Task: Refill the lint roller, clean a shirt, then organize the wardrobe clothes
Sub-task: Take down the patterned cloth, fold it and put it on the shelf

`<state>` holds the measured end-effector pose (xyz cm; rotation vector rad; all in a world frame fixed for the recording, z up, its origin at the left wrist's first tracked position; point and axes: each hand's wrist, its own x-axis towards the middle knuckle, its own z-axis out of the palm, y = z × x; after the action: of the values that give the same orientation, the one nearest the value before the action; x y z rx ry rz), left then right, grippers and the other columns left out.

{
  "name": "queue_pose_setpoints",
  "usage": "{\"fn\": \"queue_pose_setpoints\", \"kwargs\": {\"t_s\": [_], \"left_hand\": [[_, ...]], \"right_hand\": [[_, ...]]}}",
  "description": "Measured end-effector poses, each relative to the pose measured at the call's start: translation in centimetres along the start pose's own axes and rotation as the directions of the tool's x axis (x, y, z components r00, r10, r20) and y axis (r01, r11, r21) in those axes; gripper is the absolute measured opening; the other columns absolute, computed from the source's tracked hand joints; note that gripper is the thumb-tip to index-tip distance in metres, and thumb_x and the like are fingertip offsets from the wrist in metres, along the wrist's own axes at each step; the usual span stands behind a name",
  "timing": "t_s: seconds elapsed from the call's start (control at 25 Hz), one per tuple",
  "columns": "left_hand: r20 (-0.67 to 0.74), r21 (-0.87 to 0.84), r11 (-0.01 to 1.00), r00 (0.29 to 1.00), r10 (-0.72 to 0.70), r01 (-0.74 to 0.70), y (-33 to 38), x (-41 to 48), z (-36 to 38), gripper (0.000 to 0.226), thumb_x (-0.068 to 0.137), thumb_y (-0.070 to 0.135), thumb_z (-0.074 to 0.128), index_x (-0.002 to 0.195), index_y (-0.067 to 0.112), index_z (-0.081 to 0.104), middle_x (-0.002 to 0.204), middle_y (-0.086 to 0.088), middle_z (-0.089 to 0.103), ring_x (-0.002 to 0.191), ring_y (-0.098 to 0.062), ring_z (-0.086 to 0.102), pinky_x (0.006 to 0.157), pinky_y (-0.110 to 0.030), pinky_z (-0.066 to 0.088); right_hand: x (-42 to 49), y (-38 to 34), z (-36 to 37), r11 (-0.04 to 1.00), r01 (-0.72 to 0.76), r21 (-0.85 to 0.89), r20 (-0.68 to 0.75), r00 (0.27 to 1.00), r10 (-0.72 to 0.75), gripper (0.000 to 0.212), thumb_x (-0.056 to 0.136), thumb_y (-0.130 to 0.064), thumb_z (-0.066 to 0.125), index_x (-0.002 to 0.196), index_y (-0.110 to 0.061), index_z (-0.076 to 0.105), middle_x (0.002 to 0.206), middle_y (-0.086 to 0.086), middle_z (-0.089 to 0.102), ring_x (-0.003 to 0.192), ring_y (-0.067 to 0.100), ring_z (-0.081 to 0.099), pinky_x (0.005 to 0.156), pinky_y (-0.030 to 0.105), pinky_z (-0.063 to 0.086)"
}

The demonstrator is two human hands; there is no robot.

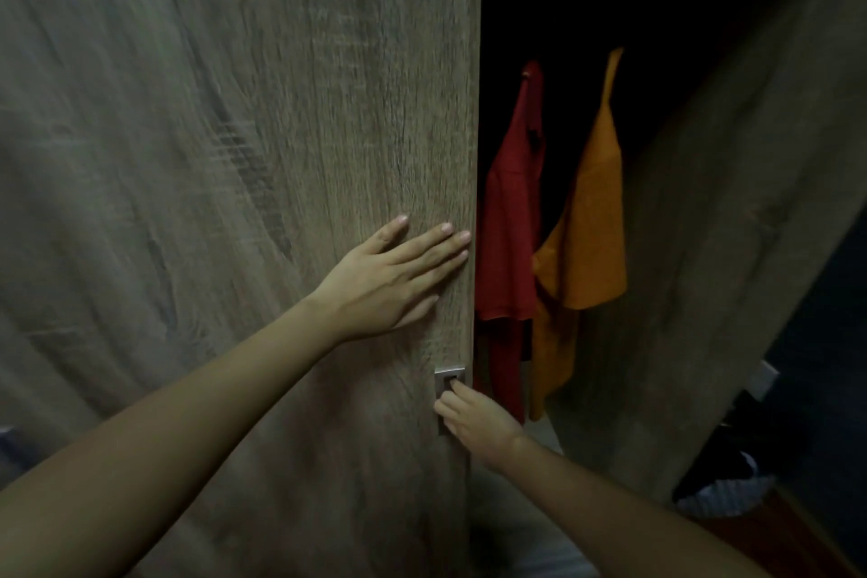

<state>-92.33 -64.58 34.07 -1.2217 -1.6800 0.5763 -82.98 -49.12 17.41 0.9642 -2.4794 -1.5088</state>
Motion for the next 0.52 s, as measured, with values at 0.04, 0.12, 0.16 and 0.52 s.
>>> {"fn": "queue_pose_setpoints", "kwargs": {"t_s": [0.04,0.12,0.16,0.52], "left_hand": [[-0.014,-0.007,1.0,1.0,0.003,-0.003,0.9,1.8,0.1,0.057,0.095,0.04,0.038,0.146,0.013,0.034,0.154,-0.003,0.031,0.143,-0.017,0.025,0.114,-0.044,0.015],[-0.037,-0.006,1.0,0.999,0.011,-0.012,2.9,5.6,0.3,0.057,0.096,0.04,0.038,0.146,0.014,0.034,0.154,-0.003,0.031,0.143,-0.017,0.026,0.113,-0.044,0.018],[-0.036,-0.001,1.0,0.999,0.009,-0.009,3.9,7.3,0.4,0.058,0.096,0.04,0.037,0.147,0.014,0.031,0.154,-0.003,0.03,0.143,-0.017,0.025,0.114,-0.044,0.017],[0.002,0.063,0.997,0.999,-0.033,0.033,13.3,23.3,0.8,0.064,0.096,0.046,0.031,0.151,0.015,0.02,0.158,-0.002,0.022,0.145,-0.017,0.02,0.115,-0.043,0.001]], "right_hand": [[-1.4,0.3,1.2,1.0,-0.01,-0.002,0.025,1.0,0.01,0.05,0.092,-0.031,0.045,0.137,-0.012,0.039,0.141,0.007,0.036,0.128,0.024,0.033,0.114,0.039,0.02],[-4.3,1.0,3.9,0.999,-0.035,0.008,0.074,0.997,0.034,0.051,0.09,-0.031,0.048,0.137,-0.012,0.04,0.143,0.008,0.034,0.129,0.025,0.032,0.115,0.041,0.02],[-5.7,1.3,5.1,0.999,-0.045,0.012,0.084,0.996,0.044,0.052,0.089,-0.031,0.05,0.137,-0.012,0.04,0.143,0.009,0.034,0.13,0.026,0.032,0.115,0.041,0.02],[-18.1,5.1,17.5,0.984,-0.142,0.108,0.146,0.981,0.126,0.05,0.09,-0.026,0.049,0.136,-0.01,0.04,0.144,0.01,0.032,0.132,0.027,0.028,0.116,0.042,0.013]]}}
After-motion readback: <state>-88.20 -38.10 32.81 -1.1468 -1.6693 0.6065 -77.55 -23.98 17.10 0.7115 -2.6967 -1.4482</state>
